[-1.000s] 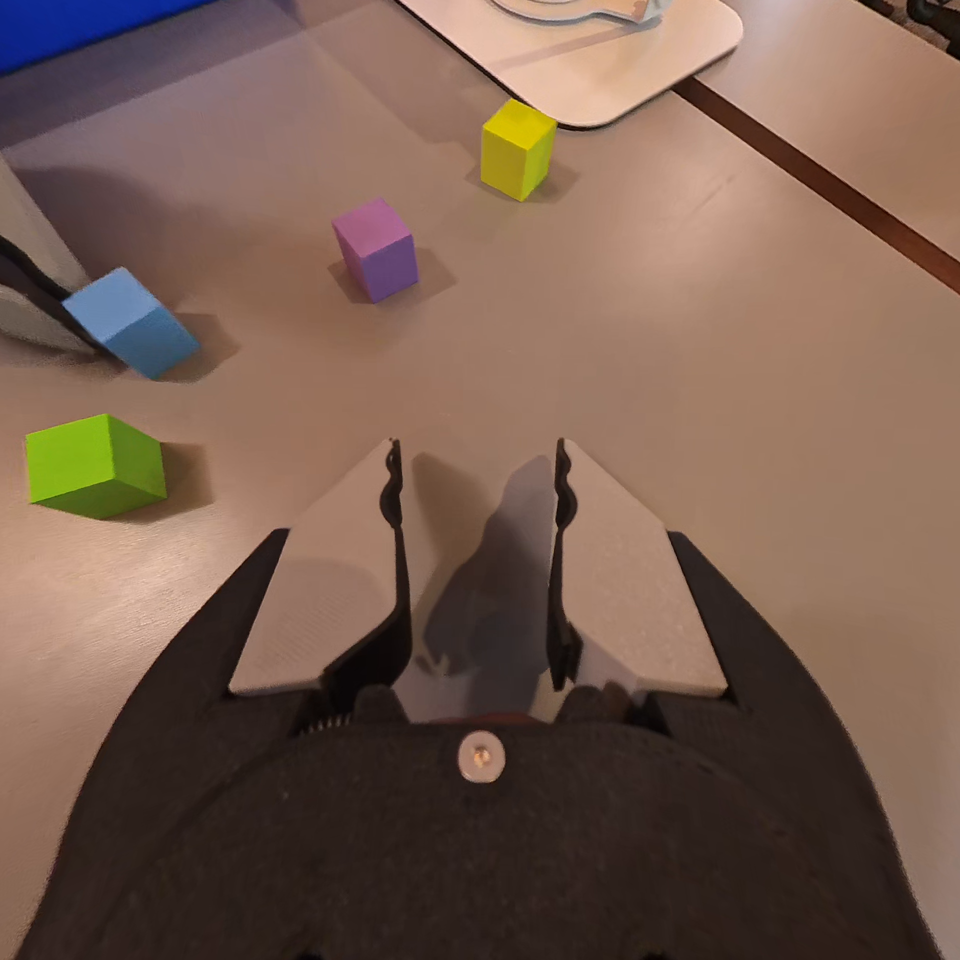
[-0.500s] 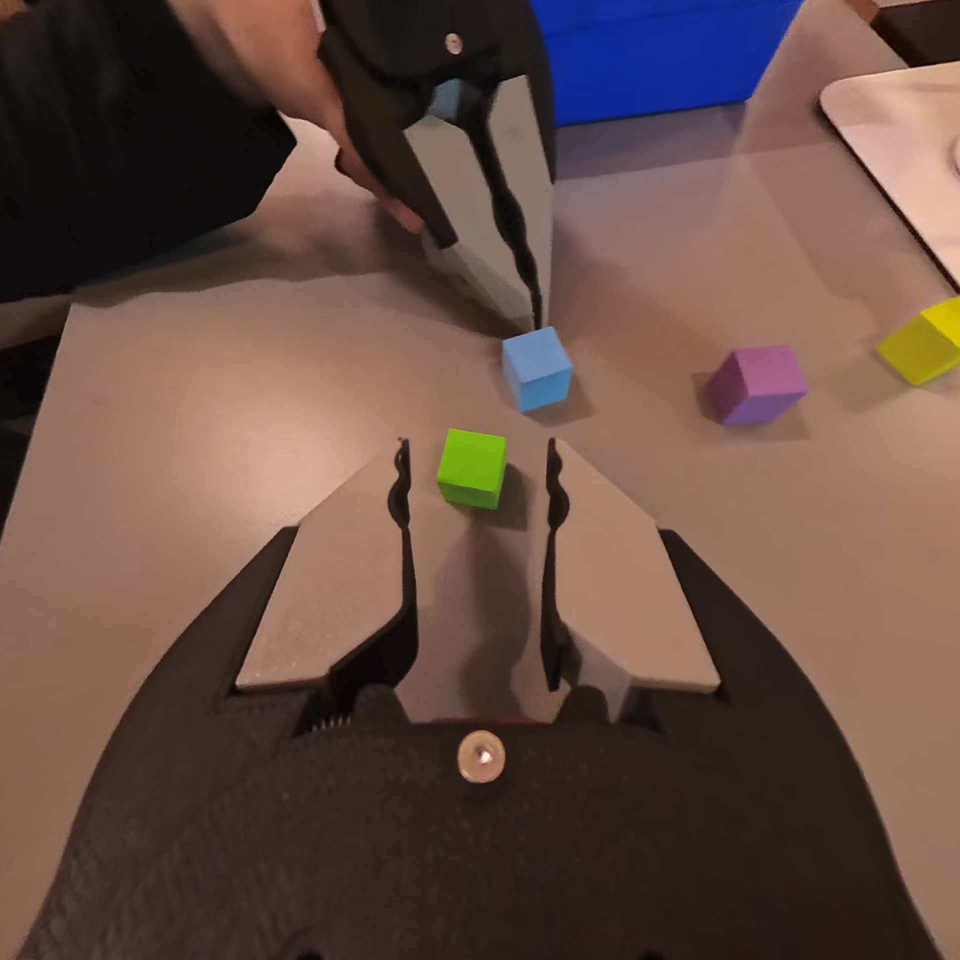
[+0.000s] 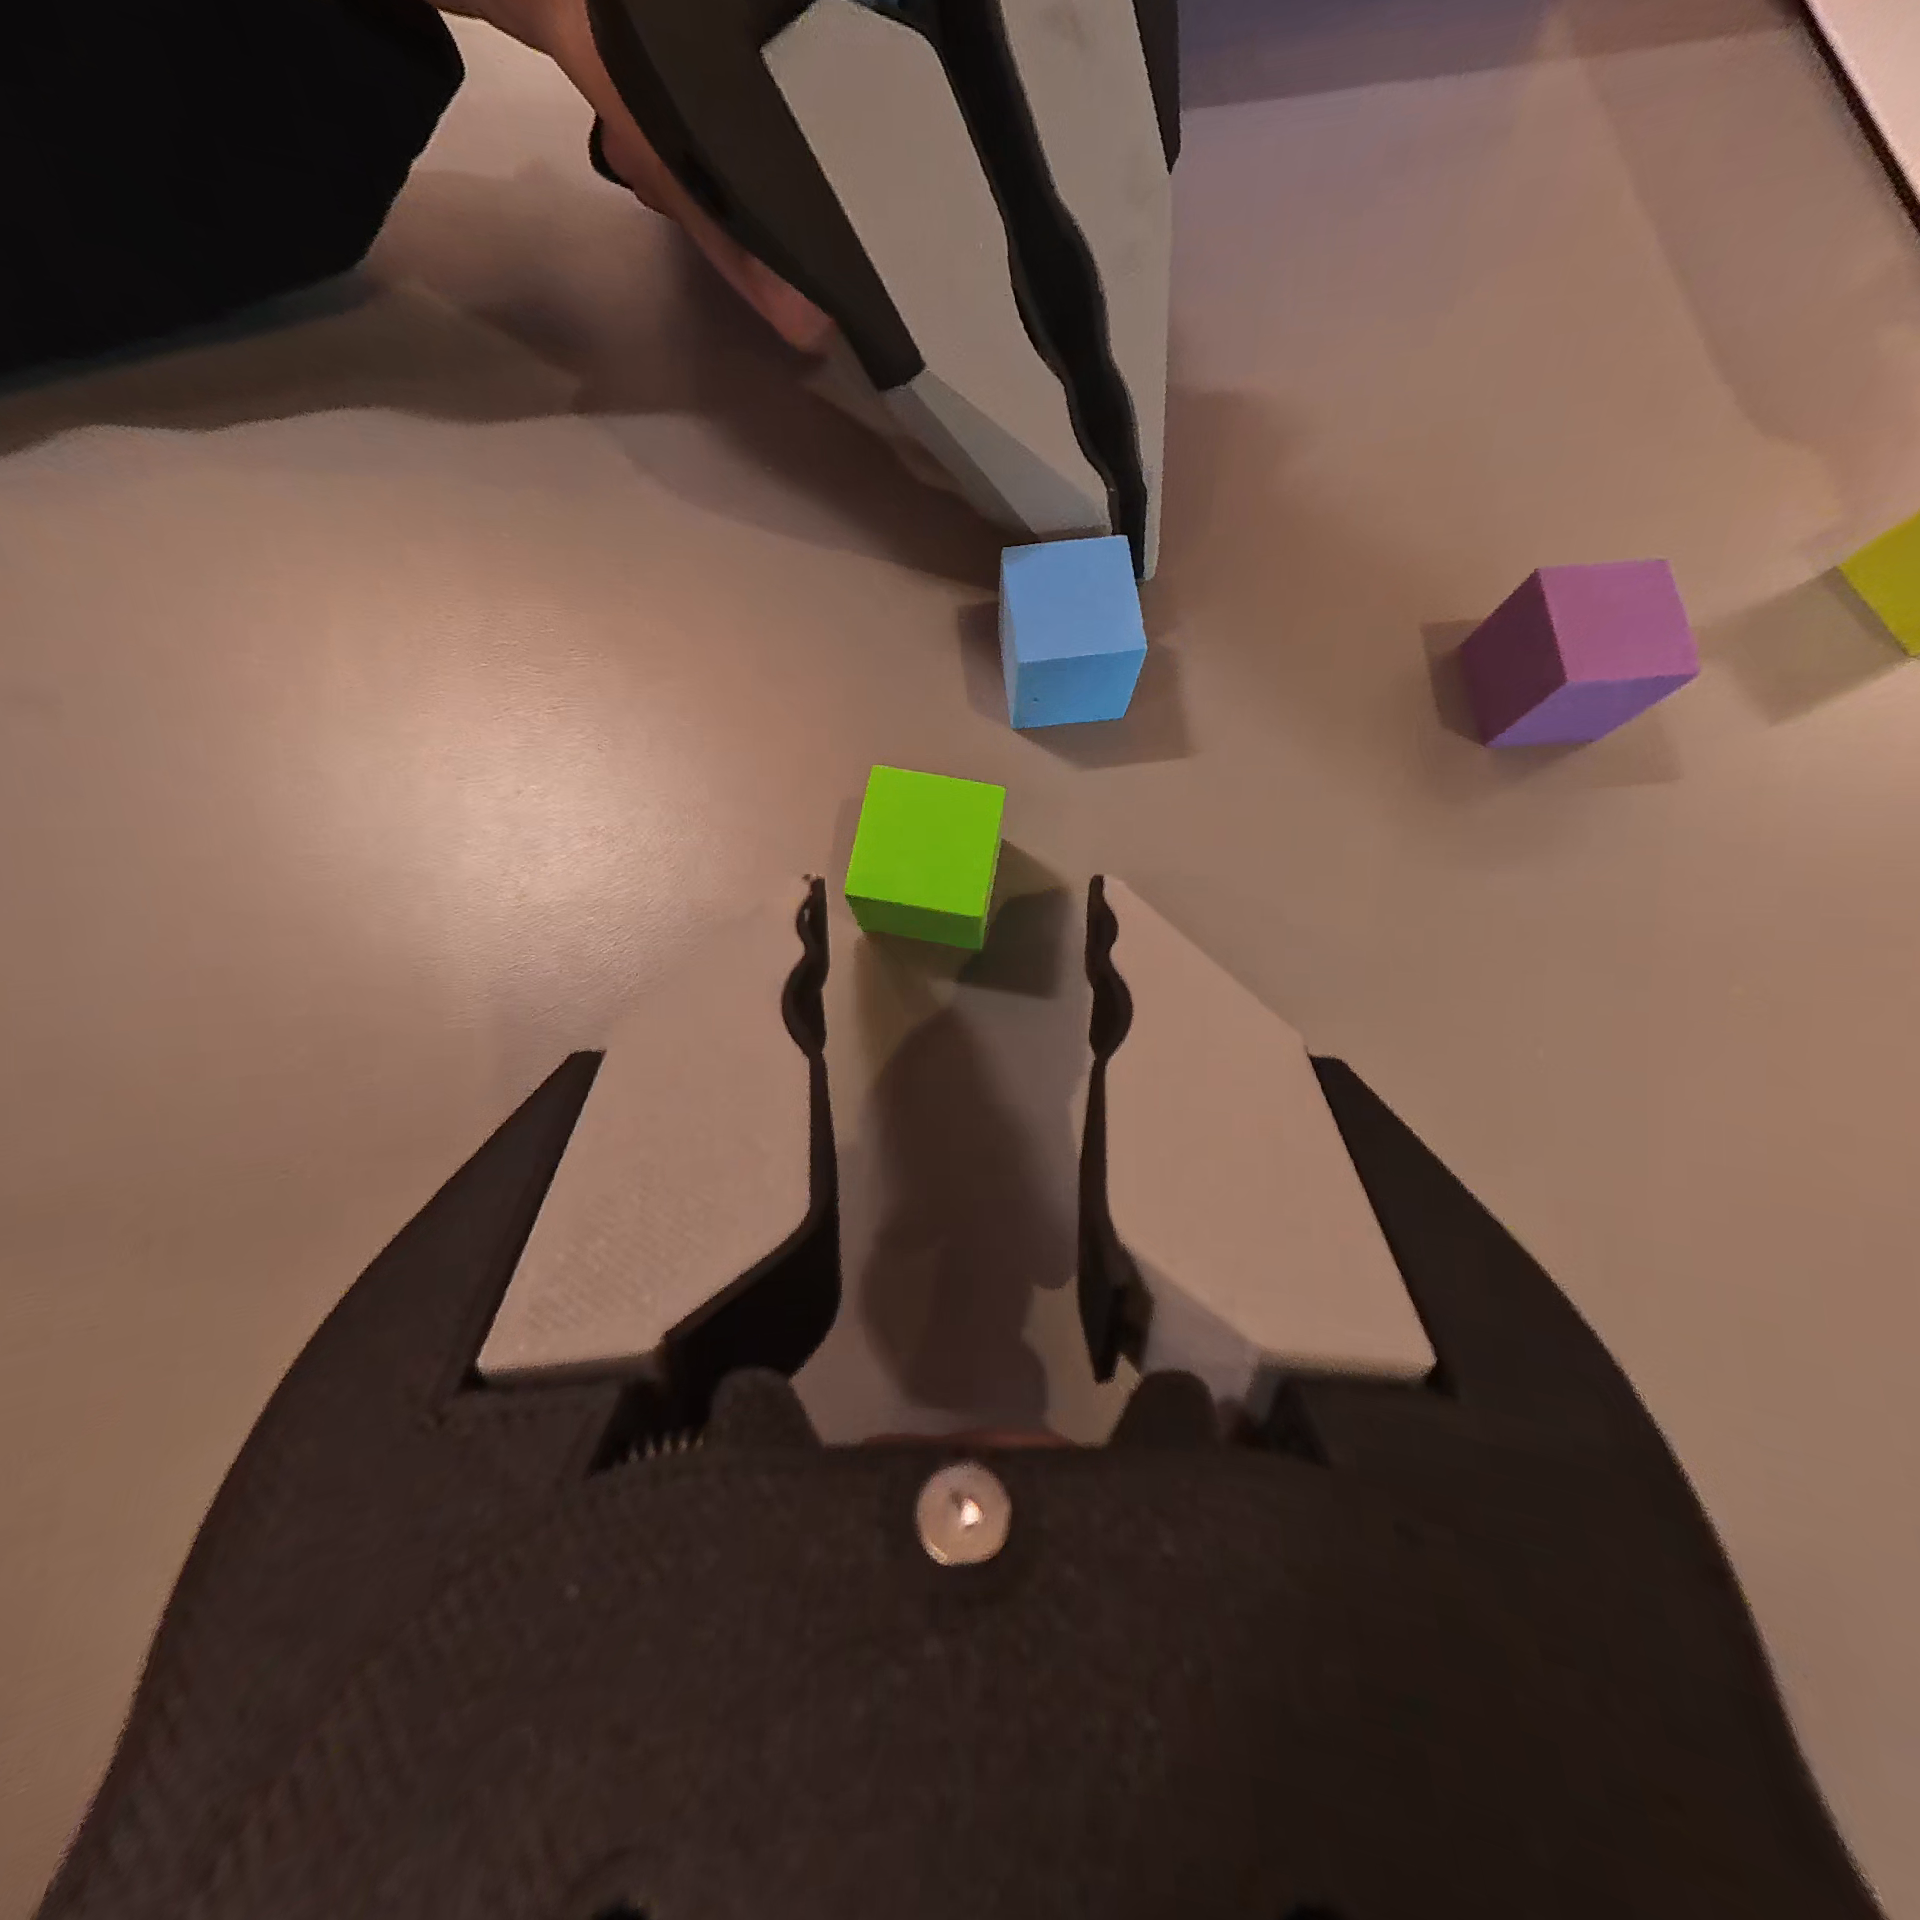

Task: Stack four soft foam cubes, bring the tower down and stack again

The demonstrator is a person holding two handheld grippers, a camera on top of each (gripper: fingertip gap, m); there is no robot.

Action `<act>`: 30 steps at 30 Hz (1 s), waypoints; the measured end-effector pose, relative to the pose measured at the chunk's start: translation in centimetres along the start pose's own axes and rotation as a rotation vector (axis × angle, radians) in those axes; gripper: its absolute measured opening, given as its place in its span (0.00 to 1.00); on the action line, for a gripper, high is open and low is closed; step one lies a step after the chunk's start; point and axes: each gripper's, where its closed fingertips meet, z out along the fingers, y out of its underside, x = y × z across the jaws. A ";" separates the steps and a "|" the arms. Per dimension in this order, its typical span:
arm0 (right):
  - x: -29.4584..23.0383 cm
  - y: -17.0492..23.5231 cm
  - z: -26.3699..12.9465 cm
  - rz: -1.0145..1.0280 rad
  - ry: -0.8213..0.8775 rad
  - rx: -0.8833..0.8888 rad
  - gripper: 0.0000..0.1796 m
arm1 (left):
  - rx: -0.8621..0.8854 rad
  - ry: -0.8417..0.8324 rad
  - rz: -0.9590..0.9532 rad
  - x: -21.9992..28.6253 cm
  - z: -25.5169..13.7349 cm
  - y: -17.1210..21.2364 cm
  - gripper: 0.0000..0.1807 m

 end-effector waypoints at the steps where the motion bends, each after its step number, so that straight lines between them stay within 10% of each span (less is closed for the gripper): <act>1: 0.0 0.1 0.1 0.002 0.000 -0.007 0.26 | -0.002 0.005 -0.007 0.0 -0.1 0.1 0.02; 30: 3.1 -3.5 0.4 -0.064 -0.042 0.210 0.13 | 0.067 0.046 -0.018 0.2 -1.4 1.5 0.00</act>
